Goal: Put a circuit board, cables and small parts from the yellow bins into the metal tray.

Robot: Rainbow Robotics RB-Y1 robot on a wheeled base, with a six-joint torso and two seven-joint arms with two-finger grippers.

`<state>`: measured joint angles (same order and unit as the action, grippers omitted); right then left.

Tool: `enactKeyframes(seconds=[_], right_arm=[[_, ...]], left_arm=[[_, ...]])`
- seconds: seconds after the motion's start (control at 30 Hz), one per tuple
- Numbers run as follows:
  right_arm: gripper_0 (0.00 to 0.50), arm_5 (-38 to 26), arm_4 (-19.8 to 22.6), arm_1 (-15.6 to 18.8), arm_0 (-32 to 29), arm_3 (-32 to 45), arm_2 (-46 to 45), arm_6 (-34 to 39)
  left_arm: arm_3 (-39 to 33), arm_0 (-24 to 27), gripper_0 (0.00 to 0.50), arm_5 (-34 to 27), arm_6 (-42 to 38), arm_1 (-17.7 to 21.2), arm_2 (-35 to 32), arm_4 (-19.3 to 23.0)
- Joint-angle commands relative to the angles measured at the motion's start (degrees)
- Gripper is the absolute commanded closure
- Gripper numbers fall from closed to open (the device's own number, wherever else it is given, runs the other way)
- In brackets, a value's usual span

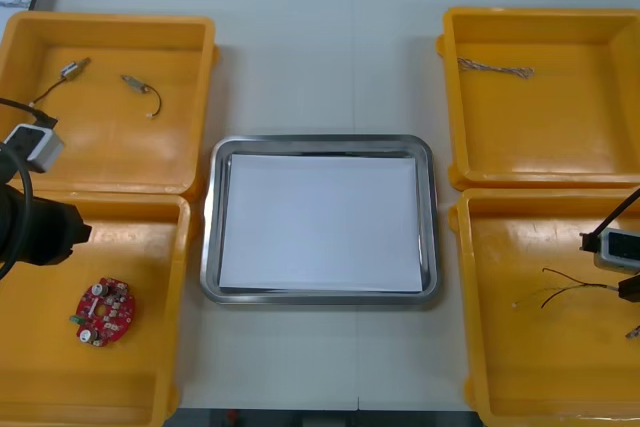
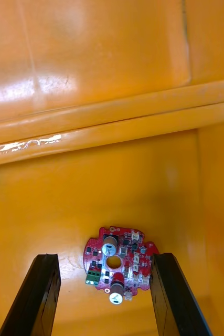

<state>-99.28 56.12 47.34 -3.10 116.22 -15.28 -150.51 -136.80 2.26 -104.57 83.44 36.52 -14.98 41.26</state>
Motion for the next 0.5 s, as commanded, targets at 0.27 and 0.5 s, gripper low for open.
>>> enactKeyframes(seconds=[0.27, 0.5], right_arm=[[0.500, -8.3, 0.8, -0.3, 1.5, 11.0, -5.5, 18.1], [0.500, -10.7, -0.2, -3.6, 3.6, 15.4, -8.0, 28.0]], left_arm=[[-2.0, -5.2, 0.000, 2.9, 34.3, 6.6, -7.9, 11.8], [-2.0, -9.7, 0.000, 4.1, 48.7, 7.1, -11.7, 15.5]])
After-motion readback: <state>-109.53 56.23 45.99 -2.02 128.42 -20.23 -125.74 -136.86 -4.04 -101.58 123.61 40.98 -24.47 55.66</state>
